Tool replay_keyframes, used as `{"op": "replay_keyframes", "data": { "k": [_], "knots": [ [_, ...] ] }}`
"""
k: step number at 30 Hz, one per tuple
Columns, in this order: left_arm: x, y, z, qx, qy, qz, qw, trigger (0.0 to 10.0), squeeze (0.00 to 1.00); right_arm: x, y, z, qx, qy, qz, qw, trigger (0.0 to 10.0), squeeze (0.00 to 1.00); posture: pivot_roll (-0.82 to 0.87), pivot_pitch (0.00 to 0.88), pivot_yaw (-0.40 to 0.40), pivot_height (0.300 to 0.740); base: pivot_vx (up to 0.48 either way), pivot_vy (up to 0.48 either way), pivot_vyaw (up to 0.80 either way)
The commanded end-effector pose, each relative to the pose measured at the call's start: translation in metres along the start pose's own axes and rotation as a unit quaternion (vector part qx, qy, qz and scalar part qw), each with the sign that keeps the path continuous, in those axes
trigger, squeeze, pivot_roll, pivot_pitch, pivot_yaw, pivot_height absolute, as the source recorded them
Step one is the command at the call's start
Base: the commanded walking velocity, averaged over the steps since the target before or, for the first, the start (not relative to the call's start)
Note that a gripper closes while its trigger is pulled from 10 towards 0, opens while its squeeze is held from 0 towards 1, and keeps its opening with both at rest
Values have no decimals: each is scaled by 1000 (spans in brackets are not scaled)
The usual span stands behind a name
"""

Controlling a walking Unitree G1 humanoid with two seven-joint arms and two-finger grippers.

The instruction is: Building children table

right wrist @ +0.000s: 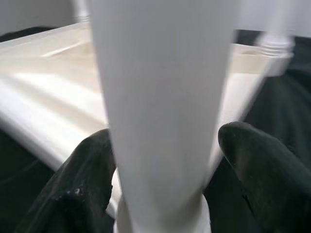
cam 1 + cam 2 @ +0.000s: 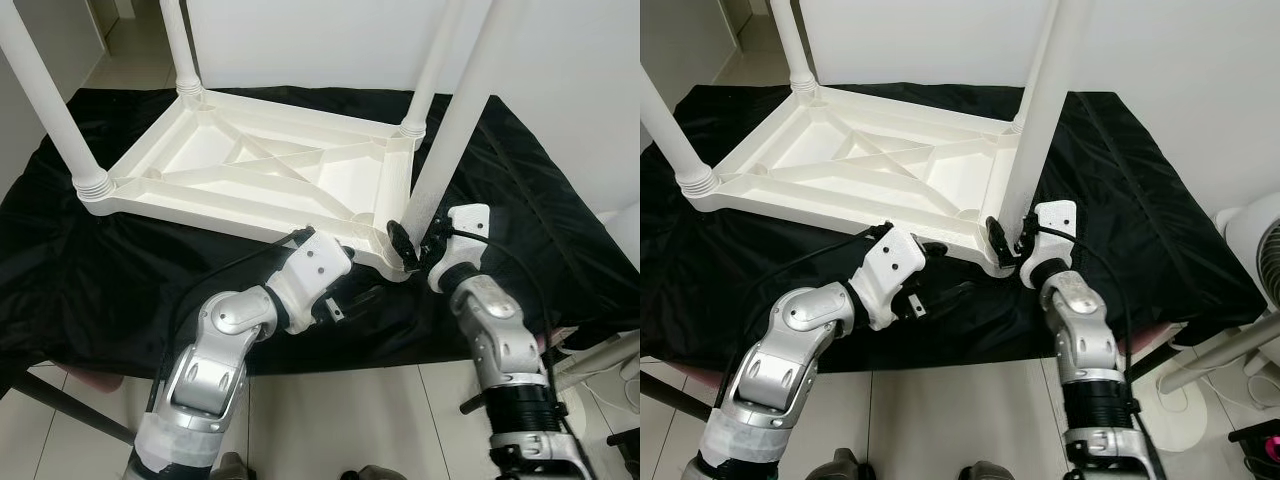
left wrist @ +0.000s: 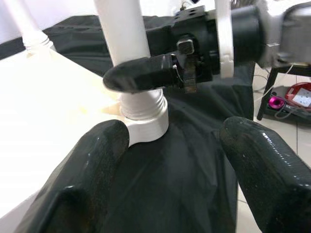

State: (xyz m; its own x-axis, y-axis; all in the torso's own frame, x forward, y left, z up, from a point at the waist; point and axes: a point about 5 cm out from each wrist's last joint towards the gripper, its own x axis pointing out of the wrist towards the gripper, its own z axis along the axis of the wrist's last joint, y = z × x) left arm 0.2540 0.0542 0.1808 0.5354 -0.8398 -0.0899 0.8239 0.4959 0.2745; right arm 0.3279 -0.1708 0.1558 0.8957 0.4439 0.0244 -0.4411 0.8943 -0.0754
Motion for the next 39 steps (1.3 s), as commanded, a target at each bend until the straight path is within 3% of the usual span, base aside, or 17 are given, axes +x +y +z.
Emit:
{"op": "replay_keyframes", "data": {
  "k": [1,7,15,16,17,18,19,29,30,39],
  "knots": [
    [-2,0,0,-2,1,20,1000,10000,0,7,-1,-1,-27,8,47,999,10000,0,-78,31,-16,740,0,0,0],
    [0,-1,2,1,0,17,1000,10000,0,24,0,-12,-42,58,105,992,10000,0,-60,25,-20,740,0,0,0],
    [-2,-2,3,4,2,15,1000,10000,0,33,0,-14,-45,73,119,989,10000,0,-48,28,-25,740,0,0,0],
    [-3,-2,3,5,3,15,1000,10000,0,34,-1,-15,-49,77,124,988,7725,0,-48,28,-25,740,0,0,0],
    [-3,-2,3,5,3,16,1000,10000,0,33,-2,-15,-53,80,127,987,1451,0,-41,30,-33,740,0,0,0],
    [-3,-2,3,5,3,16,1000,10000,0,33,-2,-15,-53,80,127,987,1451,0,-41,30,-33,740,0,0,0],
    [-4,-1,3,5,4,16,1000,10000,0,34,-3,-16,-55,80,131,987,0,0,-41,30,-33,740,0,0,0],
    [-4,-1,3,3,5,24,1000,10000,0,25,-11,-25,-49,84,129,987,0,0,-42,37,-33,740,0,0,0],
    [-4,-1,2,4,8,23,1000,10000,0,26,-10,-25,-17,77,116,990,10000,0,-42,41,-31,740,0,0,0],
    [-4,3,4,4,9,28,1000,10000,0,31,-1,-23,13,59,13,998,10000,0,-45,50,-28,740,0,0,0]
  ]
}}
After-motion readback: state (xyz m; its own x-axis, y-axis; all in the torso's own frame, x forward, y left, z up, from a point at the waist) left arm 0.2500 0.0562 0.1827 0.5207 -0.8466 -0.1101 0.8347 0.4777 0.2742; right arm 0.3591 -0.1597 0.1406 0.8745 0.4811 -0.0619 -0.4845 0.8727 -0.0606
